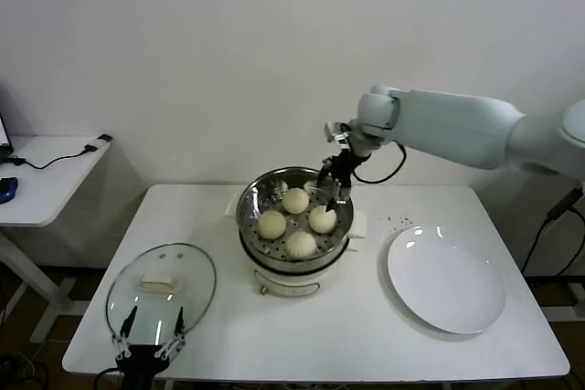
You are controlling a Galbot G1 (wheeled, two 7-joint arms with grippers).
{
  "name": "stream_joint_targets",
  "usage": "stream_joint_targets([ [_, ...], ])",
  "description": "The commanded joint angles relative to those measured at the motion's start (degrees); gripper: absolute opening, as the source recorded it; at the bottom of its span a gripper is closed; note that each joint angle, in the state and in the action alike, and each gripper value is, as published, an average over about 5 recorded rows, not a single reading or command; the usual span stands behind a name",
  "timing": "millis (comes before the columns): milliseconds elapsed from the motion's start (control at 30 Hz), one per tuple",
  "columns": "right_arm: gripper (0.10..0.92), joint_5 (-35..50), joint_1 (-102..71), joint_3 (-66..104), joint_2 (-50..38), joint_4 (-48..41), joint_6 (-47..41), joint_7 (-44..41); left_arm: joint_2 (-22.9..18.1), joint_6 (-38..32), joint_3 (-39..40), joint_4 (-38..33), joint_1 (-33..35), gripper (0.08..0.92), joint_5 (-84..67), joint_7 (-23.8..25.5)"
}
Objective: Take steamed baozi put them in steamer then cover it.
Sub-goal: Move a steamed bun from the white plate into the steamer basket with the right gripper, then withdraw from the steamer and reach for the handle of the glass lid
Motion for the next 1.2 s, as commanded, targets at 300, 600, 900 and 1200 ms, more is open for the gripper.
stream_joint_targets([
  [300, 0.823, 4.2, -32.4, 38.1, -30.2, 18.8, 17.8, 35.4, -0.7, 0.4, 0.0, -1.0, -0.6, 0.823, 1.6, -0.1],
  [600, 0.823, 2.2, -67.0, 71.5, -33.2, 26.3, 18.9, 42.7, -0.4, 1.5, -1.8, -1.1, -1.5, 0.823, 4.1, 0.2],
  [900, 0.823, -1.4, -97.3, 102.0, -26.6, 31.2, 18.2, 42.2, -0.2, 2.4, -4.0, -1.2, -2.8, 0.823, 19.7, 0.1],
  [1200, 0.823, -2.8, -113.3, 115.1, -19.5, 31.4, 17.7, 41.1, 1.8, 0.8, -5.9, 1.7, -6.2, 0.823, 59.0, 0.4],
])
